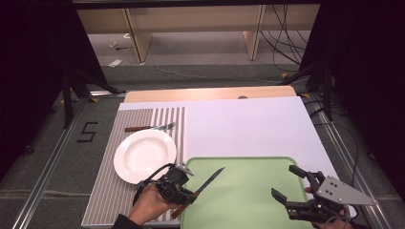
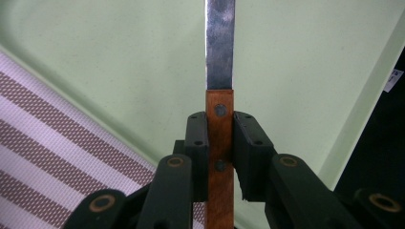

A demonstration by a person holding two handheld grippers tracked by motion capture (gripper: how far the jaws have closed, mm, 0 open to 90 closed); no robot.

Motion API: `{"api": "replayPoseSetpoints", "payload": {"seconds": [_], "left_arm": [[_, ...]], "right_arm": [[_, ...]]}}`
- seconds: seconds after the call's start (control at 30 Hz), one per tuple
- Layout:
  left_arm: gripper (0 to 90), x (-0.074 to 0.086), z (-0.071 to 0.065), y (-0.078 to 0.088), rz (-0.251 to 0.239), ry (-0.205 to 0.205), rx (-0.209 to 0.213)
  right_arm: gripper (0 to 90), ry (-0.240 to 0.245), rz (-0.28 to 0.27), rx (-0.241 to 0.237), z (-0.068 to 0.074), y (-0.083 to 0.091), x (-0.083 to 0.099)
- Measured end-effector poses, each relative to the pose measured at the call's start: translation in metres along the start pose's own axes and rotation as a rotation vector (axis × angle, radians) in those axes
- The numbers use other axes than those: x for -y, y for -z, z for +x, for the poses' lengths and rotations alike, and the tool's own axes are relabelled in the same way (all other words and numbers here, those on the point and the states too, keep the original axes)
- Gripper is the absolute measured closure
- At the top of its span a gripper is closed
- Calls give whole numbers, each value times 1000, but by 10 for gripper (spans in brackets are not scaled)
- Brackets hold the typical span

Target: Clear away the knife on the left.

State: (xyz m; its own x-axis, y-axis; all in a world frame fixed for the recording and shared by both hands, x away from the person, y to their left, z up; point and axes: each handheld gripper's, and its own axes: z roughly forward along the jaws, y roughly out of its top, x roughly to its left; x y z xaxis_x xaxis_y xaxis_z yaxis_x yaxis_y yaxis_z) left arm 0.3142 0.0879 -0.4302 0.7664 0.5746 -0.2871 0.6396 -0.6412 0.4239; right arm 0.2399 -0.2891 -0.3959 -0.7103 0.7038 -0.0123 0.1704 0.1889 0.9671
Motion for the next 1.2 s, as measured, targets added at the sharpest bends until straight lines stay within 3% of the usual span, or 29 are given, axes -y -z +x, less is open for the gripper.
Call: {"api": "replayPoseSetpoints", "payload": {"seconds": [0.7,1.2], "left_arm": [[769,-15,-12,-23,45,-16,43],[769,-20,-14,-41,92,13,68]], "right_arm": [[138,-3,-3,0,0,0,0],[138,-8,-2,-3,-1,0,0]]}}
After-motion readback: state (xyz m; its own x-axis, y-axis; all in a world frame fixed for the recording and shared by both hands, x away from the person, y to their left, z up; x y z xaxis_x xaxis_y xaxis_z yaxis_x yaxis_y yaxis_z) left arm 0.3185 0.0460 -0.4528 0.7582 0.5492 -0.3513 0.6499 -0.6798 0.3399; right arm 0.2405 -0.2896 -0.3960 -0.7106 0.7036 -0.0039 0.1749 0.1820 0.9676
